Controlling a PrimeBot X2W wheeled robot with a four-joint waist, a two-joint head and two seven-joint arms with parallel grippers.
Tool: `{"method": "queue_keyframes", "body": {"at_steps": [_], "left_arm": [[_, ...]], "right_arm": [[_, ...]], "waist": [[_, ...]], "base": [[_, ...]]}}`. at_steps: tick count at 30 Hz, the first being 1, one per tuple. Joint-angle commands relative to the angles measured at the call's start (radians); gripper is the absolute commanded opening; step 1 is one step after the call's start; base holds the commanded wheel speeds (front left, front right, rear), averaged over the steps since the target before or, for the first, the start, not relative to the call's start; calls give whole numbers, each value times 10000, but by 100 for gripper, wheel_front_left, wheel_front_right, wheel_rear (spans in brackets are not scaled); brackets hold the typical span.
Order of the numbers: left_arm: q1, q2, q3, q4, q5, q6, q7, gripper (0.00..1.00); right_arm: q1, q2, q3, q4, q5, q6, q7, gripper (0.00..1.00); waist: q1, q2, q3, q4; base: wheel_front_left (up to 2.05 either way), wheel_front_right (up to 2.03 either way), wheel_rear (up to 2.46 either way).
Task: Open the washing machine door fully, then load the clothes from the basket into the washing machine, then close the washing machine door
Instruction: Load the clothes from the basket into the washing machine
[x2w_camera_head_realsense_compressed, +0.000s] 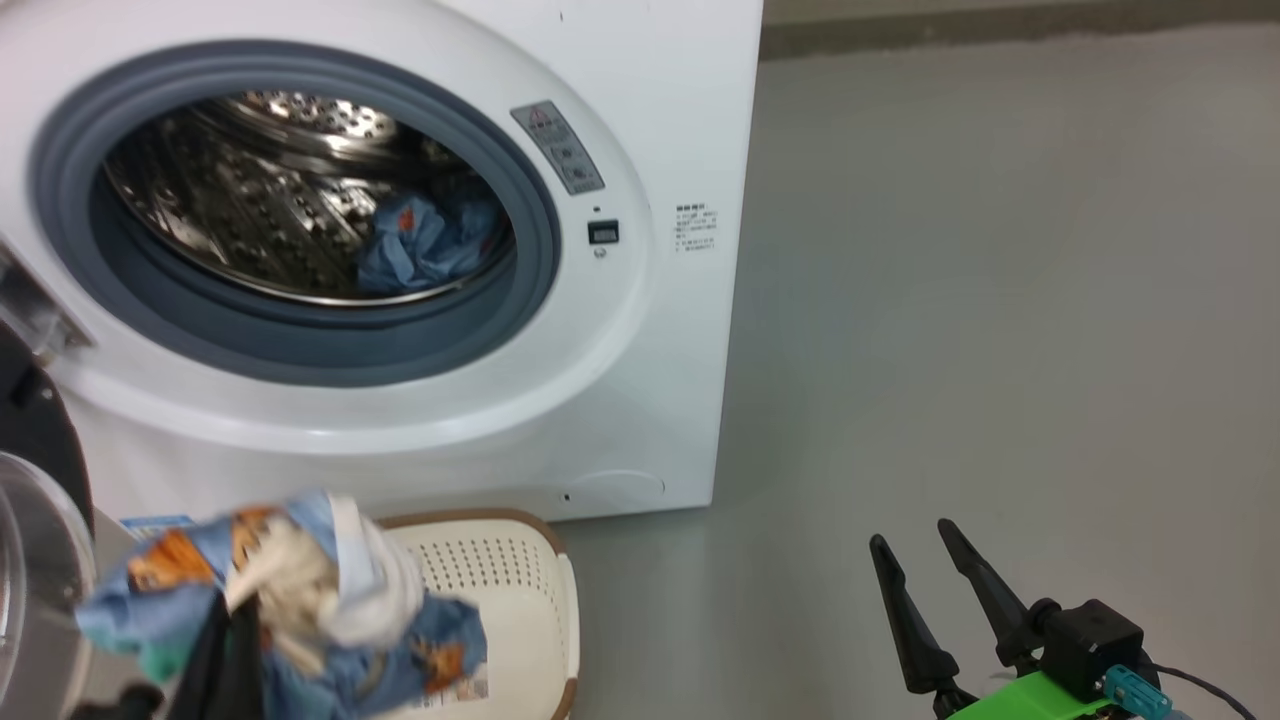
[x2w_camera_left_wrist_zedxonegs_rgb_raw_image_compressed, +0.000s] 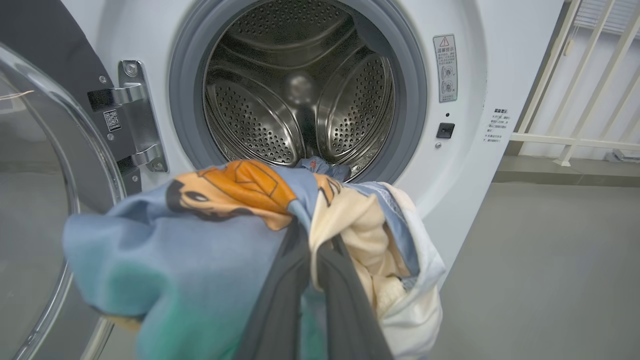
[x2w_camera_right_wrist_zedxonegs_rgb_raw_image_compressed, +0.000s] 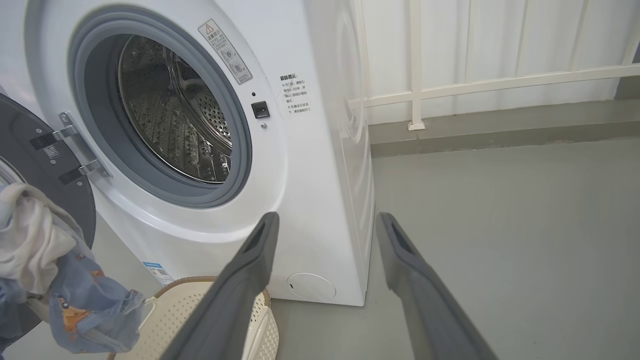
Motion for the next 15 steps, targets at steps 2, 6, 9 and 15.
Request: {"method": "queue_keyframes", "body": {"at_steps": [2,6,9,15], "left_arm": [[-854,212,444,-140,-143,-29,-122,0],[-1903,484,490,12,-354,-29,-122,0],[-2763,641,624,116,-711,-29,-122,0],[-4445,1289,770,266,-1029,-29,-122,0]], "right_arm": [[-370,7,292,-322,-6,16,-48,100],[-637,7,371,-423,-11,16,-48,100],[-859,7,438,-495,-8,16,-48,100],[-1271,7,596,-688,4,16,-48,100]], "waist": [[0,0,523,-113],[0,0,1167,-229],[0,0,1656,-336],[0,0,2620,-584]], "base": [[0,0,0],[0,0,0],[0,0,0],[0,0,0]]}}
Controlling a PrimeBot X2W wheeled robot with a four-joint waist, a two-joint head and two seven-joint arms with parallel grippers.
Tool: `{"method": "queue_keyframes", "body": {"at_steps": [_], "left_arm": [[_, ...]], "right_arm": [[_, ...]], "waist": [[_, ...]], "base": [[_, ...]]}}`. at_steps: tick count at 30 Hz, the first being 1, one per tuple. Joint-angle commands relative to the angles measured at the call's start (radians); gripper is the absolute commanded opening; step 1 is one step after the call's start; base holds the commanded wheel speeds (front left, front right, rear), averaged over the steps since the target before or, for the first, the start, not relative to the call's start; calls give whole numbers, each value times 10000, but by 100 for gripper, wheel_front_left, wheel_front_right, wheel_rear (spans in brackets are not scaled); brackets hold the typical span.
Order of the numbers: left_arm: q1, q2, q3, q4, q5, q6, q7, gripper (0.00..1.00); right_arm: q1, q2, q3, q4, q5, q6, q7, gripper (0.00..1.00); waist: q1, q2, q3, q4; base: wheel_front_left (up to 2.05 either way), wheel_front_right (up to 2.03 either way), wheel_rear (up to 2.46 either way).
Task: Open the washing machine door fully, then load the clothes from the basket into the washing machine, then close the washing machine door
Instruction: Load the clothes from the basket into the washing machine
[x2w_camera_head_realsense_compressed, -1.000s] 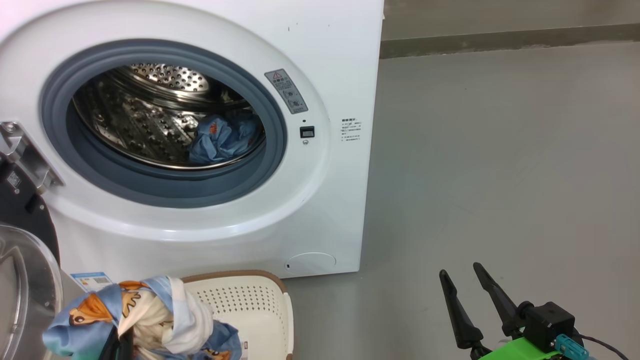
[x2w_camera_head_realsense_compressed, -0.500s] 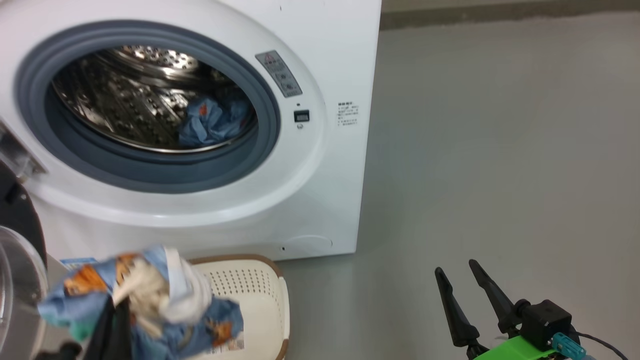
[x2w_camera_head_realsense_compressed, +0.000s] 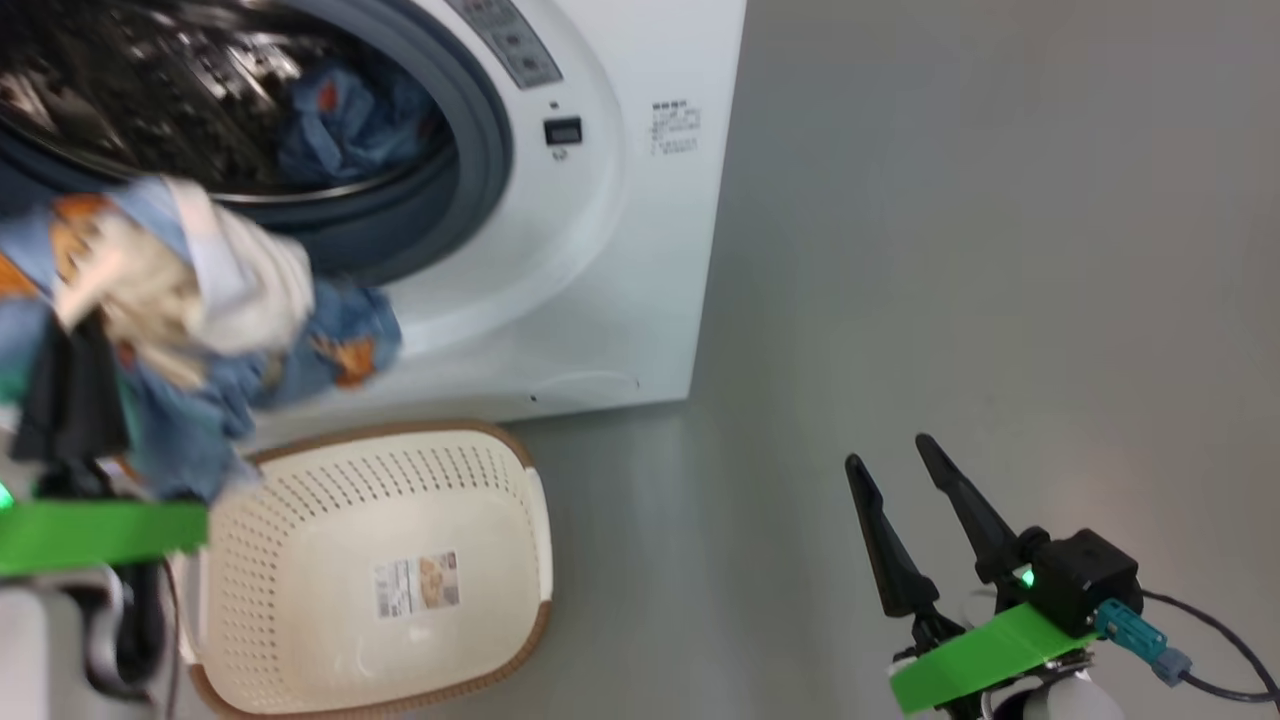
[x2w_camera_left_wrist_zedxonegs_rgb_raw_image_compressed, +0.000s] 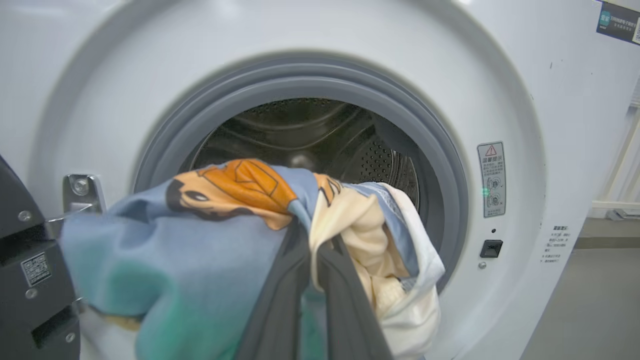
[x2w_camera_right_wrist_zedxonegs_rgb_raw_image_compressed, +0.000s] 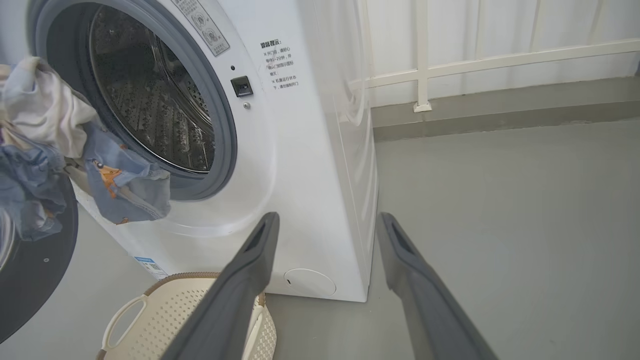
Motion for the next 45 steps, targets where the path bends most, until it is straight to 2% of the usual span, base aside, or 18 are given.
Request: {"method": "queue_keyframes", "body": {"at_steps": [1,8,16,22,30,31,37,45], "left_arm": [[-473,424,401,-178,-56,-29,-91,0],[-2239,782,603,216,-115,-29,-91,0],[-3813,805,755,956,-290,-29,-91,0],[-4707,1165,-19,1973,-518,-29,-91,0],[-6150,1997,-1165,3478,-900,-29,-91,0],[-6617,2229,-1528,4000,-1037,-29,-88,0],[-7983,2785,-2201,5227,-1433,-29,31,0],[-9540,3198,-3115,6113,-2036,-29,331,0]], "right_arm": [[-273,13,273,-302,7,16,-48,100],[-706,13,417,-532,64,16,-48,100],[-1144,13,657,-793,216,16,-48,100],[-1392,13,774,-912,278,16,-48,100],[-1513,13,934,-927,371,16,-48,100],[-1511,13,1000,-907,402,16,-48,100],[-1502,13,1185,-908,449,16,-48,100],[-1509,13,1497,-886,566,16,-48,100]], "waist": [[0,-1,786,-305],[0,-1,1892,-608],[0,-1,3172,-985],[0,-1,3894,-1154],[0,-1,4364,-1273],[0,-1,4439,-1299],[0,-1,4668,-1417],[0,-1,5083,-1584]], "base": [[0,0,0],[0,0,0],[0,0,0],[0,0,0],[0,0,0],[0,0,0],[0,0,0],[0,0,0]]}}
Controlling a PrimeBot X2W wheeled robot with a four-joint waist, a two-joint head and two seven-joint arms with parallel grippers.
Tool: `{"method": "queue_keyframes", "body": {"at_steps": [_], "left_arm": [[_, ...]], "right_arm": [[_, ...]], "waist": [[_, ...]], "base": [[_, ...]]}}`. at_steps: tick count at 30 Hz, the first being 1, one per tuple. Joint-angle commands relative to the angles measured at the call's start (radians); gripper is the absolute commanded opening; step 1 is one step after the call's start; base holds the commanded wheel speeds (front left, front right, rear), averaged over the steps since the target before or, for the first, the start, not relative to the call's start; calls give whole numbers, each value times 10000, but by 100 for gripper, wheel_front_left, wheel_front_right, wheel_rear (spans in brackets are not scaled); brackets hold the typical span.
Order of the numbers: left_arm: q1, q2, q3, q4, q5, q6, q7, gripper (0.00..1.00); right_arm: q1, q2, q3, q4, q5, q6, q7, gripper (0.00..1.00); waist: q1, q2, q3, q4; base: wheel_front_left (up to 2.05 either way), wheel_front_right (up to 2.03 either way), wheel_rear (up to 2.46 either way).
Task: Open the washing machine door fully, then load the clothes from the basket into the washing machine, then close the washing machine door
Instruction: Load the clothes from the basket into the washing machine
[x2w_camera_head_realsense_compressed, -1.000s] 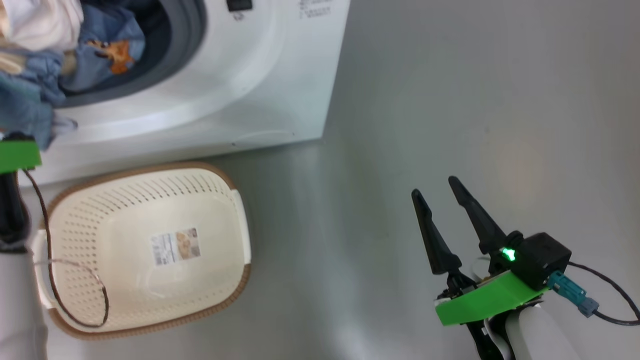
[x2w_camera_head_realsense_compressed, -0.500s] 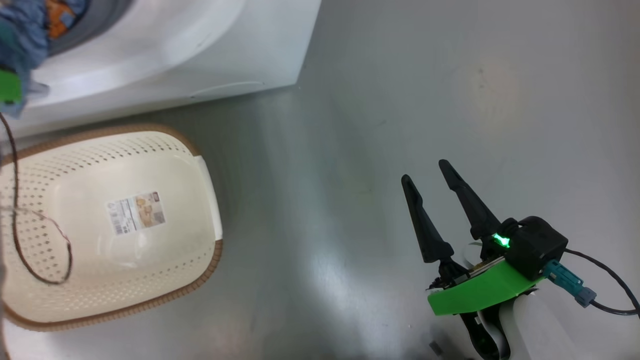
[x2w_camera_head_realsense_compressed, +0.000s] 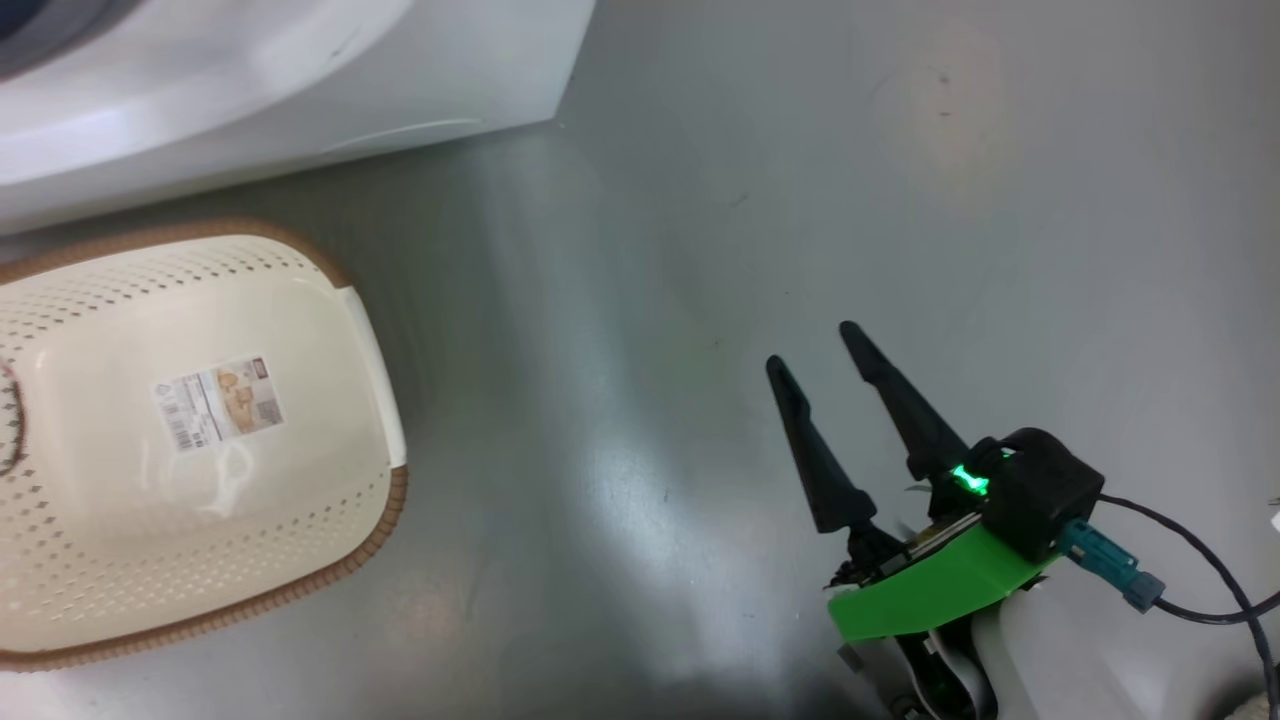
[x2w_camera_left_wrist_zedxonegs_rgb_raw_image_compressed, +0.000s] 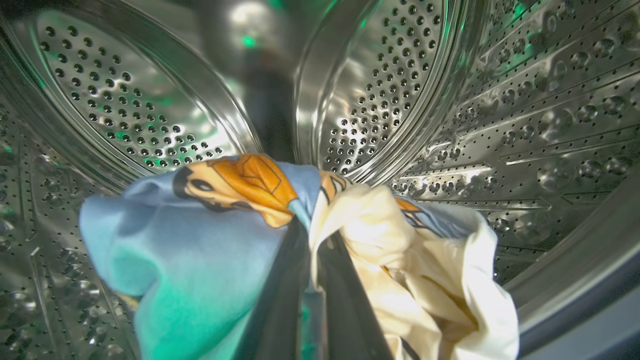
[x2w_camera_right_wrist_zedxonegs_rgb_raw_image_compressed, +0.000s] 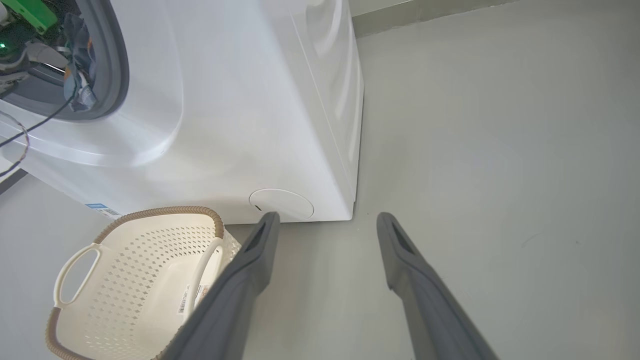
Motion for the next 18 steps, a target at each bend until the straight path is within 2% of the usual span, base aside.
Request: {"method": "queue_keyframes", "body": {"at_steps": [1,8,11,15,18], "left_arm": [[-292,711,2,-93,-24,-29,24,0],[-1263,1334,-370,17,311,-27,-333,0],[-1651,1482,68,-716,714,45,-396,0],[-1404,1432,879,-1767,1236,52,-402,0],[-975,1285,1254,-1904,1473,35,-403,0]], "right_arm": [[145,30,341,-205,120,16,-48,100],[182,30,704,-213,255,16,-48,100],[182,30,766,-265,306,16,-48,100],[146,30,814,-287,437,16,-48,100],[111,30,846,-271,490,16,-48,100]], "waist": [[0,0,133,-128],[0,0,368,-444],[0,0,519,-538],[0,0,616,-610],[0,0,637,-625]], "base": [[0,0,0],[0,0,0],[0,0,0],[0,0,0],[0,0,0]]}}
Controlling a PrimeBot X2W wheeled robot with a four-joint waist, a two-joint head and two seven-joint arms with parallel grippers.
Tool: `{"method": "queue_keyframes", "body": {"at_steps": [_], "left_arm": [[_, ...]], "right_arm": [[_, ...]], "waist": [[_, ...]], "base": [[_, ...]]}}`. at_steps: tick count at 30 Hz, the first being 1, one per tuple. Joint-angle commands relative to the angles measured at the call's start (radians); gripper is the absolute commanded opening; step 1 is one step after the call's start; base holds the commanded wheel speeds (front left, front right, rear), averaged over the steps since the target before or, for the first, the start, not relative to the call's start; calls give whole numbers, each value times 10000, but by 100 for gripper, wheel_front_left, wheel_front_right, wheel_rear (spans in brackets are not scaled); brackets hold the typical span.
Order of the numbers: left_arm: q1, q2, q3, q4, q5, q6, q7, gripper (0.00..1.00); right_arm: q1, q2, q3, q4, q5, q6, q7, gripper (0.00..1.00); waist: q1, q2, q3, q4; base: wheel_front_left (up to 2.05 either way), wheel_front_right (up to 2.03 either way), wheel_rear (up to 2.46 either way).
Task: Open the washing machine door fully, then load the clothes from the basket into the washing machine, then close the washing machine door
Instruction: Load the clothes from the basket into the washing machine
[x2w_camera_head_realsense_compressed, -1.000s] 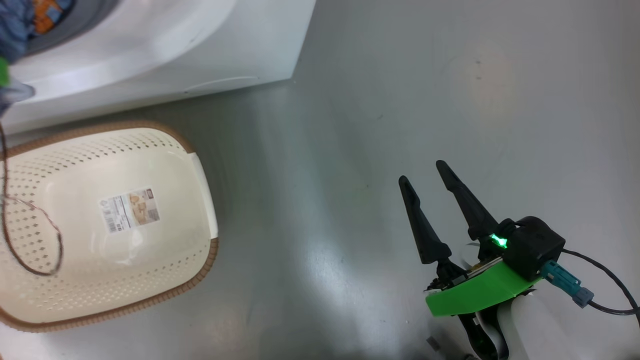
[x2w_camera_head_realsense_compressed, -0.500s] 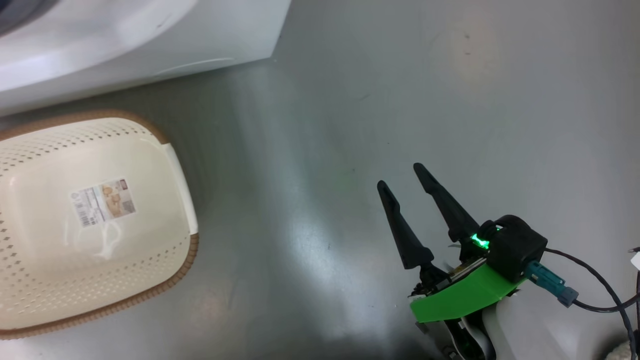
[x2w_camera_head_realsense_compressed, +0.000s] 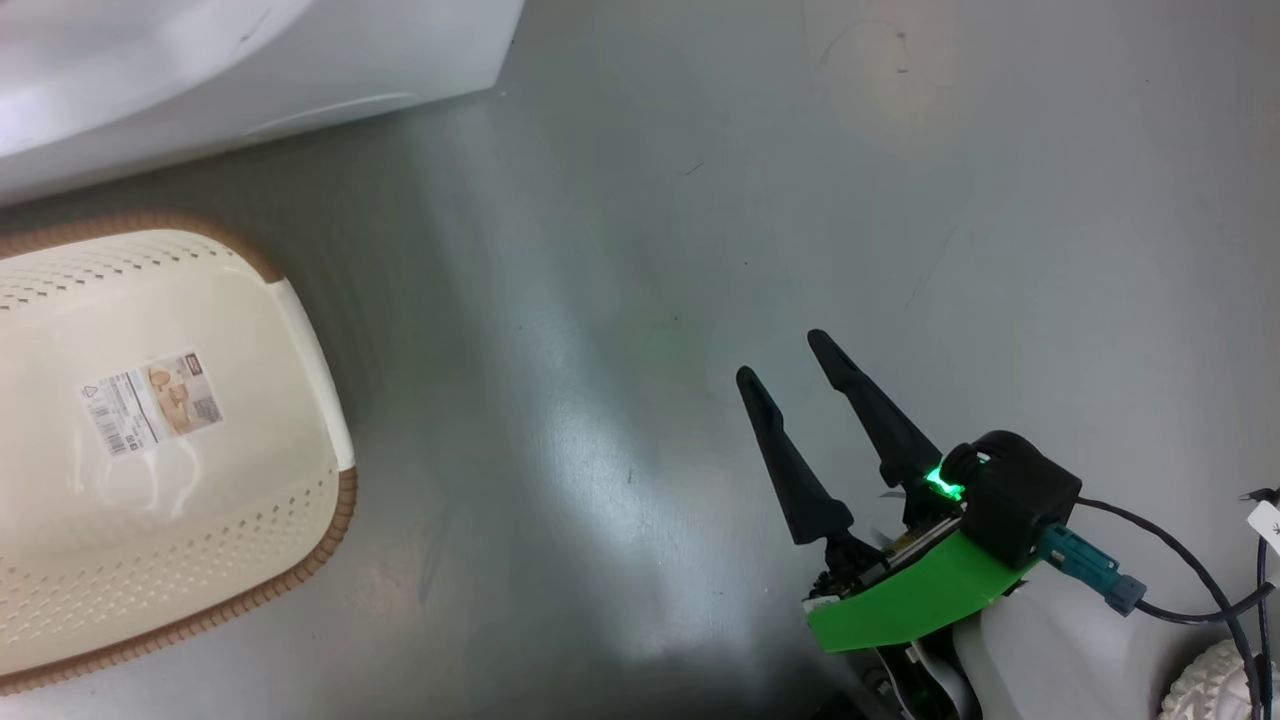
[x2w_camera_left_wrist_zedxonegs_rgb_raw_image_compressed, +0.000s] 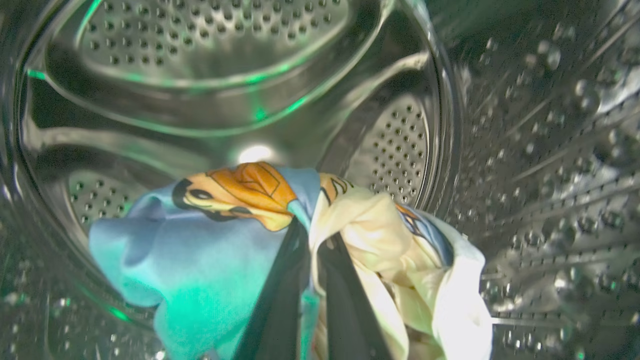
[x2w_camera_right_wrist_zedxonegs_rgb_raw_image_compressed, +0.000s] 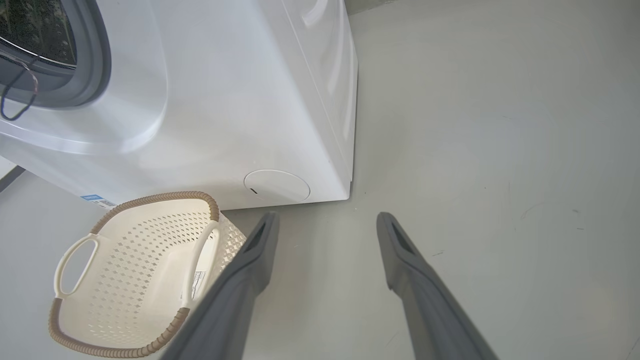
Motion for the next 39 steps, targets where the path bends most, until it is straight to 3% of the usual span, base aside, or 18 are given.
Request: {"method": "queue_keyframes", "body": {"at_steps": [1,6,13,14,15,26,39], "left_arm": [[432,397,171,-83,143,14,-33,0],[630,210,-92,1351,-143,-28,-19,0],[319,273,-733,2156,-676,-37,51,0],[237,305,-763,2277,-731,-37,46,28],[170,319,-832,2387,-769,-38,44,100],[87,193,-1579,3256,-1186,-39,1,100],[1464,-343,-1704,2661,-1915,-40,-33,100]], "right_arm": [[134,24,272,-210,155,16,-48,100],[113,24,284,-153,205,16,-48,100],[135,24,255,-87,216,16,-48,100],[126,24,254,-85,225,16,-48,100],[112,24,255,-91,231,16,-48,100],[13,24,133,-23,264,16,-48,100],[-189,24,-226,311,178,16,-48,100]], "waist": [[0,0,9,5],[0,0,-49,15],[0,0,-137,24],[0,0,-143,21],[0,0,-153,14],[0,0,-566,131],[0,0,-1647,687]], "base": [[0,0,0],[0,0,0],[0,0,0],[0,0,0],[0,0,0],[0,0,0],[0,0,0]]}}
